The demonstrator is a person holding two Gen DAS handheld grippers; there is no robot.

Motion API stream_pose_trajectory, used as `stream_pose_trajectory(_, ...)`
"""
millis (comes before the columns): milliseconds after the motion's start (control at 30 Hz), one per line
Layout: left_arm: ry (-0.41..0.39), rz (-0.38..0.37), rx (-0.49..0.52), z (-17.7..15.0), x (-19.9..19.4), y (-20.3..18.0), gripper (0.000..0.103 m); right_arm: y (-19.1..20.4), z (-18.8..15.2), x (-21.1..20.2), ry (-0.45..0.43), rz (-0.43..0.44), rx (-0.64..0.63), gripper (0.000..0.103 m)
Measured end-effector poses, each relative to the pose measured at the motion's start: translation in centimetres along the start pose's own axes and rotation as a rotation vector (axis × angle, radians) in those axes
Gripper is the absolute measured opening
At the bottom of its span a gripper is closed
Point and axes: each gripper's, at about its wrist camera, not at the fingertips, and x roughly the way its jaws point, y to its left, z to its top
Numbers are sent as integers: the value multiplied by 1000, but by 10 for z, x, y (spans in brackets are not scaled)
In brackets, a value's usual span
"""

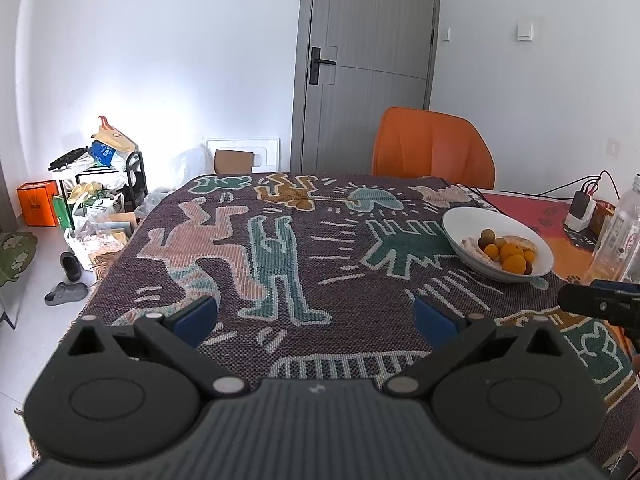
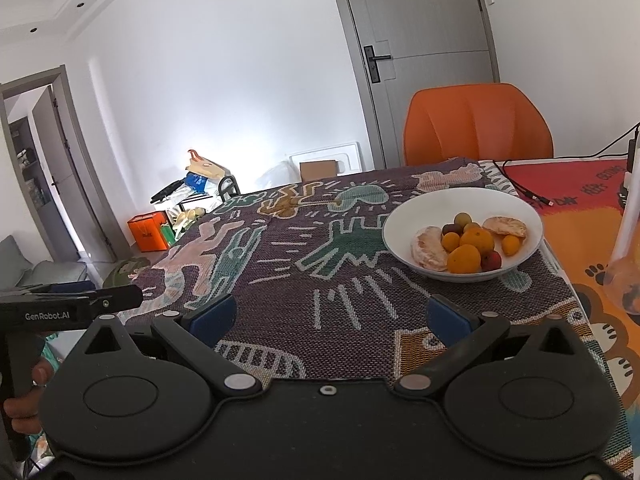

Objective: Organize fruits

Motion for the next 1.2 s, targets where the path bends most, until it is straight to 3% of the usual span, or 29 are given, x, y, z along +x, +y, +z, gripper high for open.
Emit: stream_pose_trajectory(1200,-6,-7,-3,-3,0,0,103,1,-3,3,10,0,-1,103)
